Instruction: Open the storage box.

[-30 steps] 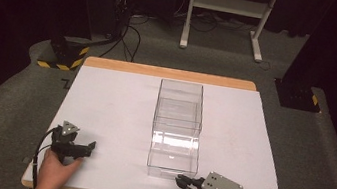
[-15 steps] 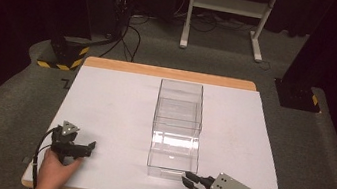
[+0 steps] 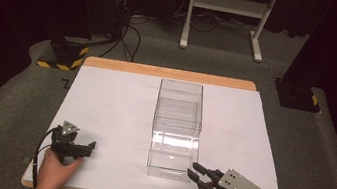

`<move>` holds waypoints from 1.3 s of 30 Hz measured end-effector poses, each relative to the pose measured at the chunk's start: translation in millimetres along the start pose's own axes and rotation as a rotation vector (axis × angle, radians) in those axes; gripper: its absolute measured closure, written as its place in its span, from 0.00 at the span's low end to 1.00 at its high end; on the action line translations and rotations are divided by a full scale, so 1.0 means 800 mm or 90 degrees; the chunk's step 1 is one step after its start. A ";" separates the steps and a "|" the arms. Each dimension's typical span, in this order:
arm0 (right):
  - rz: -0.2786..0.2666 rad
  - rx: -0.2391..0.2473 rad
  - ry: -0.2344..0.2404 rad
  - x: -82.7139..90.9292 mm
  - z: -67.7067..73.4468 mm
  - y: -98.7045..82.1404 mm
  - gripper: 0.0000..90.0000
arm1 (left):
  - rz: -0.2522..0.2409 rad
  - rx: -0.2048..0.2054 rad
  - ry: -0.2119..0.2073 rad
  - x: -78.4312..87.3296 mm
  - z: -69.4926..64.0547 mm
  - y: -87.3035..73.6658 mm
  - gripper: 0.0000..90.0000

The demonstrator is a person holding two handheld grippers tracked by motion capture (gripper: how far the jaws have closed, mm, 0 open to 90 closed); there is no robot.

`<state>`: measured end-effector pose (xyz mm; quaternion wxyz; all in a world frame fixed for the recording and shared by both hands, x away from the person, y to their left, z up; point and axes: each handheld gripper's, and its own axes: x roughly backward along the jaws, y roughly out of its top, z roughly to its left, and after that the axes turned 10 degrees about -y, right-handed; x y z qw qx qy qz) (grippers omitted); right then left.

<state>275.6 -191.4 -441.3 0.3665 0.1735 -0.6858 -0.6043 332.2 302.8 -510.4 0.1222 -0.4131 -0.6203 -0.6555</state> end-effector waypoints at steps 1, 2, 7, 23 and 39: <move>-0.004 -0.004 -0.009 0.001 -0.003 0.000 0.76 | 0.000 0.001 0.000 0.000 0.000 0.000 0.02; -0.010 -0.004 -0.037 0.003 -0.009 0.000 0.75 | 0.000 0.000 0.000 0.000 0.000 0.000 0.02; -0.005 -0.012 -0.091 0.007 -0.025 -0.005 0.73 | 0.000 0.000 0.000 0.000 0.000 0.000 0.02; 0.051 -0.039 -0.246 0.014 -0.085 -0.034 0.68 | 0.001 0.000 0.000 0.000 0.000 0.000 0.02; 0.176 -0.045 -0.323 -0.003 -0.110 -0.070 0.54 | -0.001 0.001 0.000 0.000 0.000 0.000 0.02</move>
